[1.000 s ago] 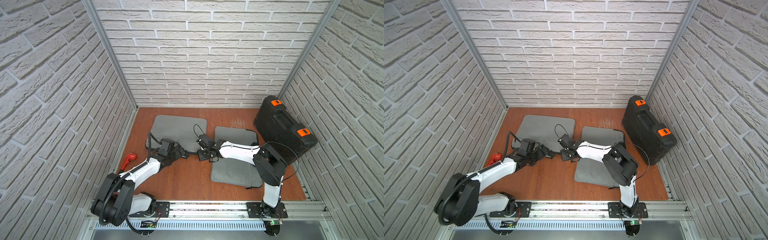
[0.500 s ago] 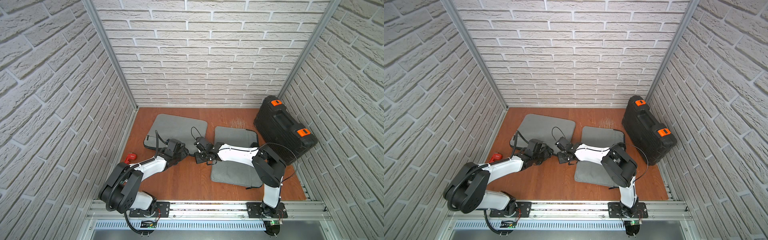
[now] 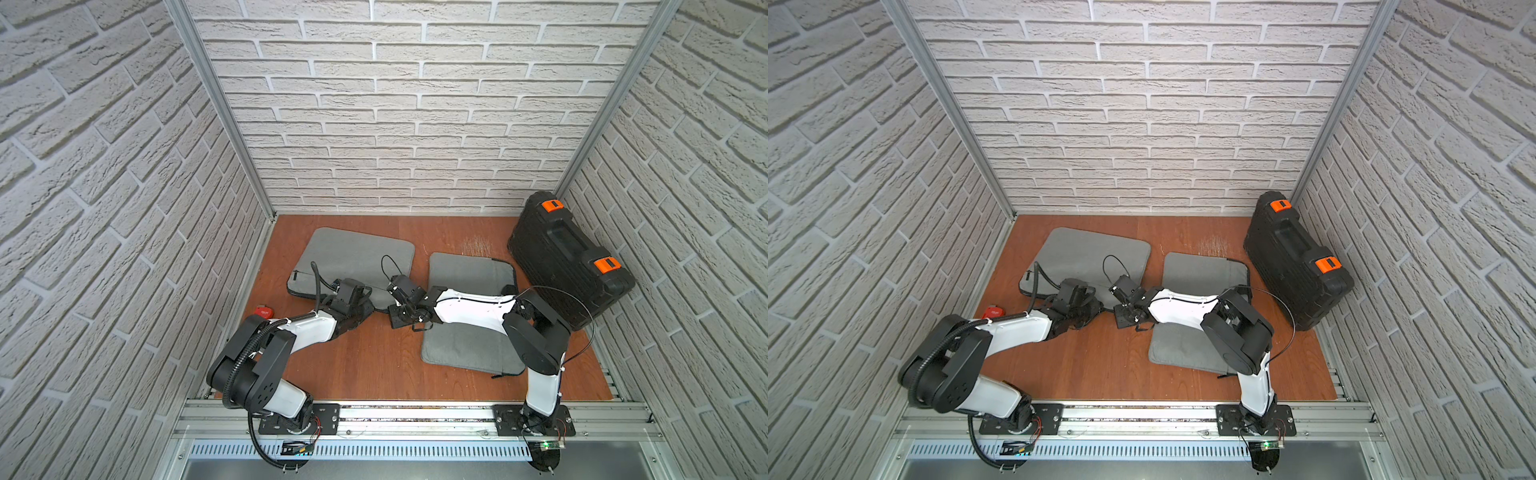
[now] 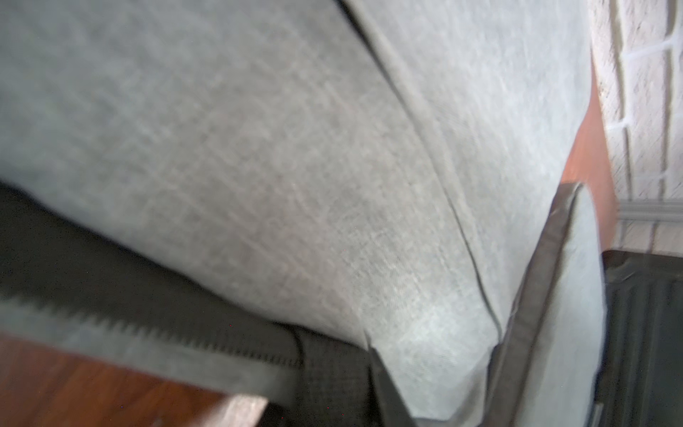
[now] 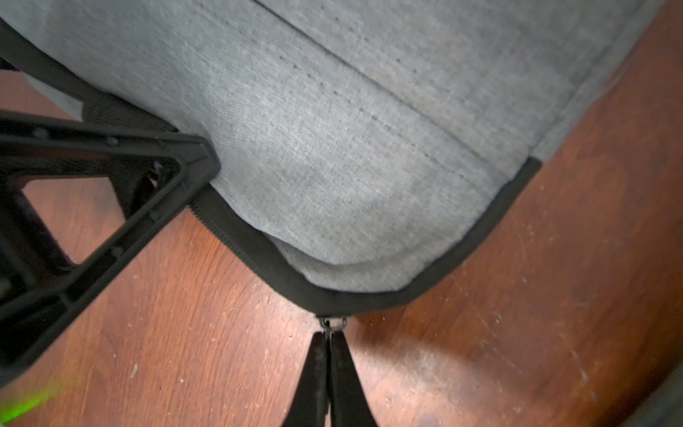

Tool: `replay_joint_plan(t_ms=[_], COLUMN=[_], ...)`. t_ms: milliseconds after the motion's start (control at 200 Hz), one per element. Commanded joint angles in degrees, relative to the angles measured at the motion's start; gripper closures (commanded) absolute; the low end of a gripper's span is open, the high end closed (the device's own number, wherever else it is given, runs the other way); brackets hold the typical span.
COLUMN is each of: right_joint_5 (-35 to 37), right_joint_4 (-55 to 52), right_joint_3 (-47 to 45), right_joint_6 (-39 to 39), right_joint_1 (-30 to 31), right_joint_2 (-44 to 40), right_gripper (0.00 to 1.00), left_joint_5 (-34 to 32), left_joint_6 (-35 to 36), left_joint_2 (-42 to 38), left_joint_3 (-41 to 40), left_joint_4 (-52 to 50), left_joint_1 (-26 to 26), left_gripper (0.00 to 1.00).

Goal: Open the zippered laptop bag and take out the laptop
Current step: Adjust the zippered laptop bag at the center of the board.

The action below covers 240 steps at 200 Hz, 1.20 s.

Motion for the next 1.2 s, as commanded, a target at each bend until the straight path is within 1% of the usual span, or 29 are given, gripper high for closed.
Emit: replay_joint_plan(t_ms=[0,70,125,285,555,815,1195], right_joint_5=[-1.0,-0.3,0.3,2.3,5.5,5.5,5.2], right_joint_4=[0.4,-0.2,-0.7,-2.7,-6.6,-7.9,-8.1], right_joint_3=[-0.3,-0.2,-0.2,-0.2,1.7,3.2,3.7], right_joint_6=[-0.9,-1.3,-1.6,-2.8,-6.8,-9.2,-10.5], right_joint_1=[1.1,1.1,1.1,1.0,0.7,-0.3,-2.8], right_joint_2=[0.0,-0.2,-0.4,-0.9,-0.4,1.0,1.2], right_gripper=[0.94,0.94,0.94,0.94,0.94,0.94,0.94], left_joint_5=[-0.4,-0.2,0.0,0.5,0.7,0.3,0.7], left_joint_6=[-0.3,-0.1,-0.1,0.1,1.4,3.2,5.9], left_joint_2=[1.2,1.6,1.7,0.7,-3.2,-7.2,-9.7], left_joint_3=[-0.8,-0.8,-0.9,-1.7,-3.7,-4.9,-5.5], left_joint_4=[4.4,4.4,4.4,4.6,3.8,1.0,-2.5], left_joint_1=[-0.3,-0.1,0.3,1.9,5.3,7.8,11.2], left_gripper=[0.86,0.93,1.00,1.00,1.00,1.00,1.00])
